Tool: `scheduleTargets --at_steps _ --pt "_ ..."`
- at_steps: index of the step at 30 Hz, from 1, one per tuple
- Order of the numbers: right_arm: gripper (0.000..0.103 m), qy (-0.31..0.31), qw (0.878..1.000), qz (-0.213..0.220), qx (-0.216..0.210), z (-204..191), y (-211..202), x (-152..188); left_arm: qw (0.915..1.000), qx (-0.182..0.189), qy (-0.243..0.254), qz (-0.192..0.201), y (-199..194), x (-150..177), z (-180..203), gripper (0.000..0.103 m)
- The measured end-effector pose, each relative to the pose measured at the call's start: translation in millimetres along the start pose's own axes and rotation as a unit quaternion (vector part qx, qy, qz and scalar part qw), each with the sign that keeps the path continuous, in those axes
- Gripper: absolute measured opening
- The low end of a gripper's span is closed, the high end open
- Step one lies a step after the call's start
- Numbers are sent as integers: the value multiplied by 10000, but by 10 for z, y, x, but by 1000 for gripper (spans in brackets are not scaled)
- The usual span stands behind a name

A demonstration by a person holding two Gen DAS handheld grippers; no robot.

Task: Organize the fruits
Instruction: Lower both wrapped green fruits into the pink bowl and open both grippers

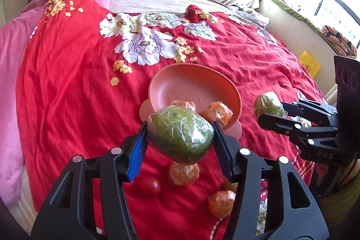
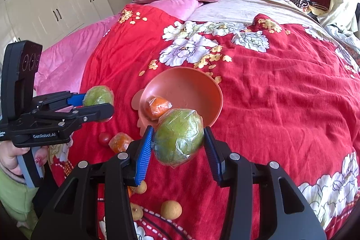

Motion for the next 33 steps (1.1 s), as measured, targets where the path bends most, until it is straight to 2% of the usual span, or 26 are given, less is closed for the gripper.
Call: scheduleTargets --at_steps 15,33 --pt "43 46 9999 13 101 59 181 -153 9996 21 35 -266 449 -306 -195 47" --pt "43 -85 9989 -117 451 140 550 -249 9988 123 -83 -461 849 -456 -260 47"
Point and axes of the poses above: each gripper's, at about its wrist camera, not at the fingertips, and y roughly the way its jaws point, z to its right, x to its underside, the point moved 1 cm from there along y, roughly the way its jaws point, and after that the axes turned 13 degrees about y, right-handed, at the moved point
